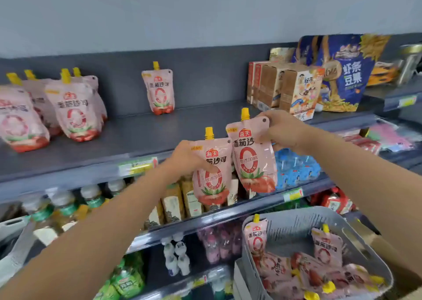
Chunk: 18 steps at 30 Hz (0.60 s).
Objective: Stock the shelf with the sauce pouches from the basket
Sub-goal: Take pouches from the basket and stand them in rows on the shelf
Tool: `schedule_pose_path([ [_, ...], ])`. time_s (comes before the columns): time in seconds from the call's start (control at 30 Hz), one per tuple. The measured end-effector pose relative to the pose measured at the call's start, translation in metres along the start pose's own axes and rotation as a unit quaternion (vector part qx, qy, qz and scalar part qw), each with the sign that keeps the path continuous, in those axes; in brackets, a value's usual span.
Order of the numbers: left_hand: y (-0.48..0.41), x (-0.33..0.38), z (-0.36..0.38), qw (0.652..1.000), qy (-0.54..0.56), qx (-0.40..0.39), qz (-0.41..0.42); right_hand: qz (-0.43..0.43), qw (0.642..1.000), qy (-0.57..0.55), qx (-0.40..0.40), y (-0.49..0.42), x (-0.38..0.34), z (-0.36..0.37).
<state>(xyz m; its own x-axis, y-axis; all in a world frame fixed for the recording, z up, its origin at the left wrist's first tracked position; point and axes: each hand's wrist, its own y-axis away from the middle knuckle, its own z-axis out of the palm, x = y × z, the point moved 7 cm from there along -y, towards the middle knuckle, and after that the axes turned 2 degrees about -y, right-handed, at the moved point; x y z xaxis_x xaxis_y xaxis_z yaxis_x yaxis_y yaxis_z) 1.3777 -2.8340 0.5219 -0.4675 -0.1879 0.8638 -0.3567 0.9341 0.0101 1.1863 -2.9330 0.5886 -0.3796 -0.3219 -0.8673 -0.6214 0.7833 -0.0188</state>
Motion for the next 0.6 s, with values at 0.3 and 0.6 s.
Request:
schedule_pose_path([
  [0.3, 0.134, -0.044, -0.201, 0.994, 0.028, 0.103, -0.018, -0.086, 0.985, -0.119, -0.086, 0.011, -0.135, 0.138],
  [0.6, 0.213, -0.088, -0.355, 0.967, 0.062, 0.245, -0.034, -0.098, 0.970, -0.187, -0.117, 0.006, -0.201, 0.256],
])
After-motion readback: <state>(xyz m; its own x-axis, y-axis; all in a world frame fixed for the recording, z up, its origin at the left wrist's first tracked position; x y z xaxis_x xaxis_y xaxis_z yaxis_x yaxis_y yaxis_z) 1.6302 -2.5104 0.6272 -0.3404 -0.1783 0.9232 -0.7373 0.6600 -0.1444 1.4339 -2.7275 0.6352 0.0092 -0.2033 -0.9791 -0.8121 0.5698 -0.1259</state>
